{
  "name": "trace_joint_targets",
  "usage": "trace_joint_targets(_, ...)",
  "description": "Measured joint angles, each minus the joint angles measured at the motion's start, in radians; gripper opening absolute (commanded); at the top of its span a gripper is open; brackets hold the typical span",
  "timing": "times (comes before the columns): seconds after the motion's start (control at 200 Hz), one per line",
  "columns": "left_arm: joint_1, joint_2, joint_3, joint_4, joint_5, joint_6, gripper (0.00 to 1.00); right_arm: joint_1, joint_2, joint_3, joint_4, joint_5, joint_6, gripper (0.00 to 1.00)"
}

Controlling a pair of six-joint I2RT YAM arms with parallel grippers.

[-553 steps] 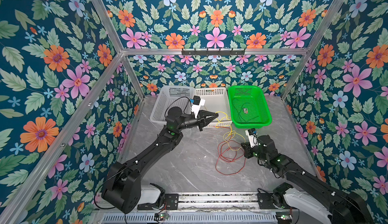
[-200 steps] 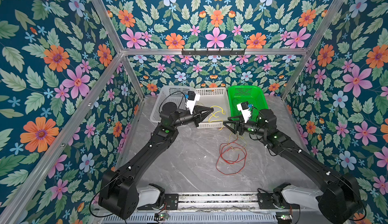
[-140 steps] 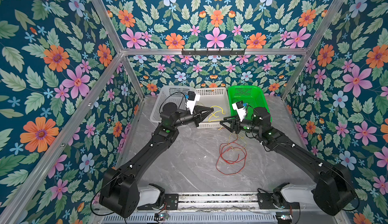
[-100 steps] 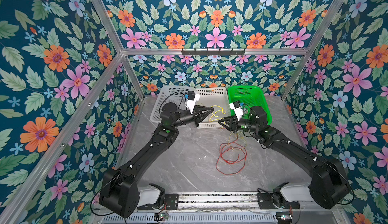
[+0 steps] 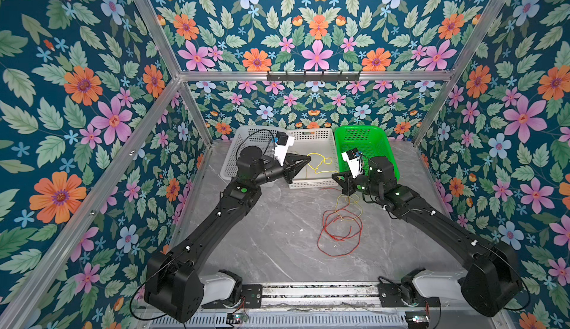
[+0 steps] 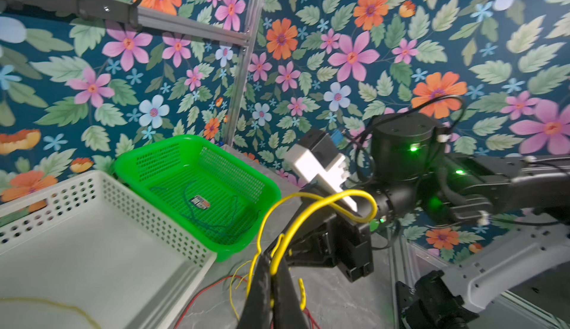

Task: Untangle and sort cables by color
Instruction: Straighten the cable, then rotate the container at the top-center of the table.

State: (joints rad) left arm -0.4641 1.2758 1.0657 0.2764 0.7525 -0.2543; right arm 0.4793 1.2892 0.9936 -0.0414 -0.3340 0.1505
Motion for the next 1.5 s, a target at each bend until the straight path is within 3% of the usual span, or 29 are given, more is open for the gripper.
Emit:
trace_joint_targets(0.31,-0.001,0.056,0.09,-0.372,-0.353,0.206,0.0,-0.03,-0.073,0.028,-0.263,0.417,-0.135,0.0)
trace_joint_targets(0.555,-0.003,0.13,0.158,-0.521,-0.629,0.316,0.0,-0.09,-0.126,0.008,-0.337,0.538,-0.158,0.0)
trace_joint_targets(0.765,-0.001,0.229,0.219,-0.545,-0.691,0.365,0.0,-0.107,-0.183,-0.028,-0.34,0.474,-0.159,0.0)
trace_joint_targets(0.835,0.005,0.29,0.287,-0.544,-0.691,0.367,0.0,-0.11,-0.202,-0.036,-0.327,0.407,-0.145,0.26)
trace_joint_targets(0.875,0.01,0.331,0.333,-0.539,-0.707,0.368,0.0,-0.114,-0.211,-0.039,-0.323,0.37,-0.122,0.36)
trace_joint_targets(1.045,0.045,0.584,0.616,-0.537,-0.775,0.394,0.0,-0.112,-0.224,-0.053,-0.289,0.185,-0.025,0.52)
trace_joint_targets(1.26,0.101,0.859,0.941,-0.571,-0.747,0.424,0.0,-0.058,-0.282,-0.108,-0.243,0.042,0.058,0.52)
trace_joint_targets(1.501,0.161,1.022,1.144,-0.591,-0.712,0.436,0.0,-0.055,-0.389,-0.196,-0.253,0.052,0.086,0.49)
